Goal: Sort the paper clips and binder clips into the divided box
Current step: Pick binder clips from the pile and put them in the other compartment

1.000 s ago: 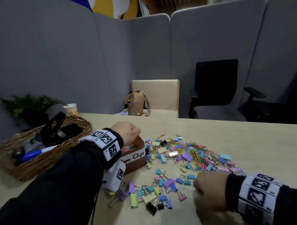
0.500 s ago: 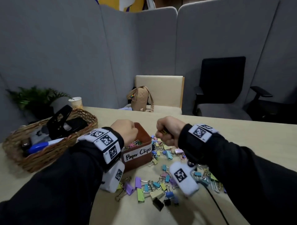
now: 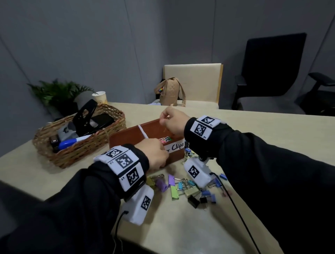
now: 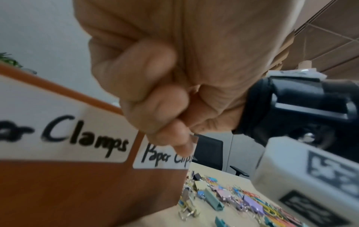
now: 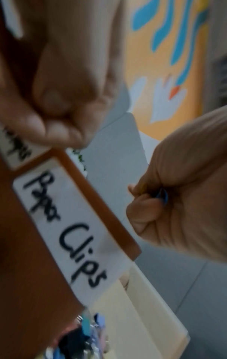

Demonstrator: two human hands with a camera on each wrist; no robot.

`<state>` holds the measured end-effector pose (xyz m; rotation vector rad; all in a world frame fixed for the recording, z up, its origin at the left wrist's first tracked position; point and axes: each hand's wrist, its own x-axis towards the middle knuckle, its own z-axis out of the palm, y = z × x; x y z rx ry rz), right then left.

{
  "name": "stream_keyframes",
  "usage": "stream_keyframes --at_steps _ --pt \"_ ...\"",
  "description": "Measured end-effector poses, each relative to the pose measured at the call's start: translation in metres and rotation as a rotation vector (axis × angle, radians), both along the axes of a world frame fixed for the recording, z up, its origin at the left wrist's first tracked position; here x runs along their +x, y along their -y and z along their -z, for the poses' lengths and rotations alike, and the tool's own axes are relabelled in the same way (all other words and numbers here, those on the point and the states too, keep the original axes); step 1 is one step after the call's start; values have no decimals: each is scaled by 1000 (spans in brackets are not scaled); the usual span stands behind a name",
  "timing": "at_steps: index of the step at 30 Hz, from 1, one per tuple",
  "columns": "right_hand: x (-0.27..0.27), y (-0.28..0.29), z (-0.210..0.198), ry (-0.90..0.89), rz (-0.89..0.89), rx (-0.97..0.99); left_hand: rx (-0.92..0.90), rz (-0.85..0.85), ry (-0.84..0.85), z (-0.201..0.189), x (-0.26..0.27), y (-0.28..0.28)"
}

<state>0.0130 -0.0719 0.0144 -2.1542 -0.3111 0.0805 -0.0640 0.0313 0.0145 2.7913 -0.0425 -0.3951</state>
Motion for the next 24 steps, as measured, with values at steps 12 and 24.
stream_keyframes --at_steps 12,24 --pt "-33 126 0 35 4 -343 35 263 58 25 16 52" --pt "-83 235 23 -136 61 -895 25 642 124 40 18 149"
